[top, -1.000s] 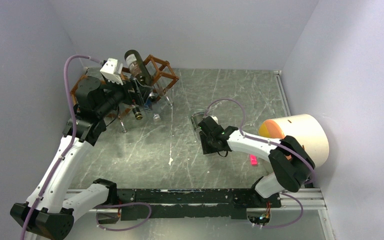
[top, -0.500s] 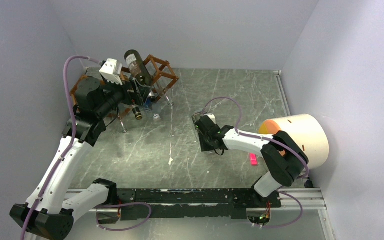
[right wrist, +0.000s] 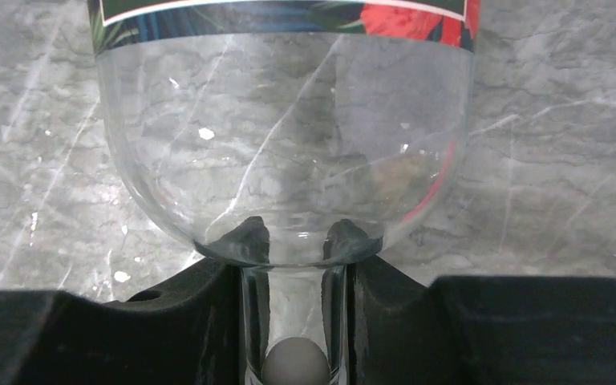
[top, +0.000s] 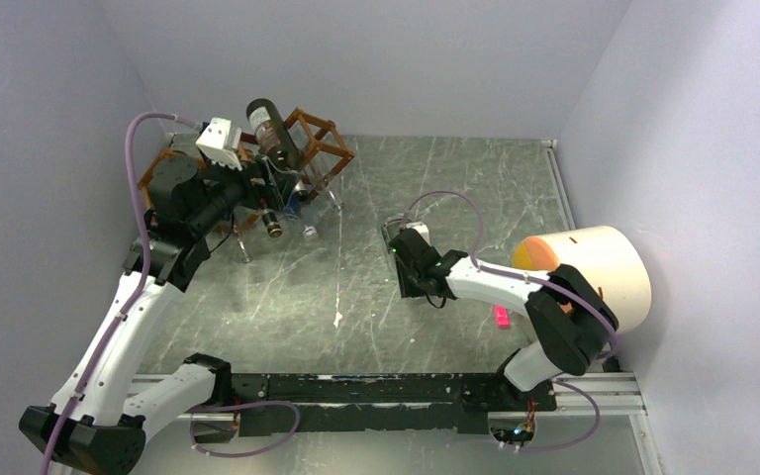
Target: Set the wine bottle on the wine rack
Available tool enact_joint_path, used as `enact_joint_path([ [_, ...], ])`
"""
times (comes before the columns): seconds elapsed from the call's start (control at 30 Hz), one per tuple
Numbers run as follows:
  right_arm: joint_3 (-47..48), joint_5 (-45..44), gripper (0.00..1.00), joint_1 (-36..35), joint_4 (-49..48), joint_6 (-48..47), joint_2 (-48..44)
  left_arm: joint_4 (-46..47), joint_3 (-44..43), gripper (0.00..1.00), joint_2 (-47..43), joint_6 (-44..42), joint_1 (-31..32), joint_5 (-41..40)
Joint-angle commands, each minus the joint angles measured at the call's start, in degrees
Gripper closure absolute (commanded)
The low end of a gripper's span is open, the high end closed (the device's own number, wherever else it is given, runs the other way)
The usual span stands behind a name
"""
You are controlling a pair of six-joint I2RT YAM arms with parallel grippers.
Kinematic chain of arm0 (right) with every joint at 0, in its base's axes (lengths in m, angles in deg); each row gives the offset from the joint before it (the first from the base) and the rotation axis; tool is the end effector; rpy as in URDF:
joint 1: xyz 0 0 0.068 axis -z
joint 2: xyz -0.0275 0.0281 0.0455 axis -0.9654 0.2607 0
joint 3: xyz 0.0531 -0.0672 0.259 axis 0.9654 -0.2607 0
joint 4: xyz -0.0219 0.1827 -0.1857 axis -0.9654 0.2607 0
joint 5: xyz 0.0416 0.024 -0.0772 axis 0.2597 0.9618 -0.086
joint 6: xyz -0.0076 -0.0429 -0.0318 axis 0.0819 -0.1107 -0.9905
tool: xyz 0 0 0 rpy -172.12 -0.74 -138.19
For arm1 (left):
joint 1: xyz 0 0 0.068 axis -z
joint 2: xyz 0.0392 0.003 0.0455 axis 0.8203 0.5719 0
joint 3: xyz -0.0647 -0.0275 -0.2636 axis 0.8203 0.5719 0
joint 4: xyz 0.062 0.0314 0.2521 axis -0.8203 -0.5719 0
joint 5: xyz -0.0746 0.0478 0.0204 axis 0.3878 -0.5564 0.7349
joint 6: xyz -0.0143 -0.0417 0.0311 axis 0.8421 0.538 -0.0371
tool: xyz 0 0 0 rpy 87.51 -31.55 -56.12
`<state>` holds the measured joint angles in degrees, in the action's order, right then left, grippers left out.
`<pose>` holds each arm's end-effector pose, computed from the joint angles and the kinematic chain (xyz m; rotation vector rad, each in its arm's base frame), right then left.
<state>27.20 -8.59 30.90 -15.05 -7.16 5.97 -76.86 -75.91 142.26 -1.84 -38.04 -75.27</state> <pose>0.2070 0.1871 0.1725 -0.3036 2.5302 0.1400 0.2017 -0.0694 0.4118 0.2020 1.6926 -0.5753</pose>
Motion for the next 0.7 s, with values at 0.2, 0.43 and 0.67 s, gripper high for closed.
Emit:
enact_joint_path([
  [0.2, 9.84, -6.22, 1.0, -0.06, -1.92, -1.02, -9.7, -3.95, -6.16, 0.01, 2.69, 4.3, -0.69, -5.65],
  [0.43, 16.96, -5.34, 1.0, -0.22, -2.72, -2.43, -12.53, -5.1, -7.97, 0.01, 4.27, 9.31, -3.79, -4.99],
  [0.67, 27.06, -2.61, 1.0, -2.68, -5.78, -3.51, -11.25, -3.1, -8.9, 0.01, 0.44, 10.71, -5.57, -11.14],
])
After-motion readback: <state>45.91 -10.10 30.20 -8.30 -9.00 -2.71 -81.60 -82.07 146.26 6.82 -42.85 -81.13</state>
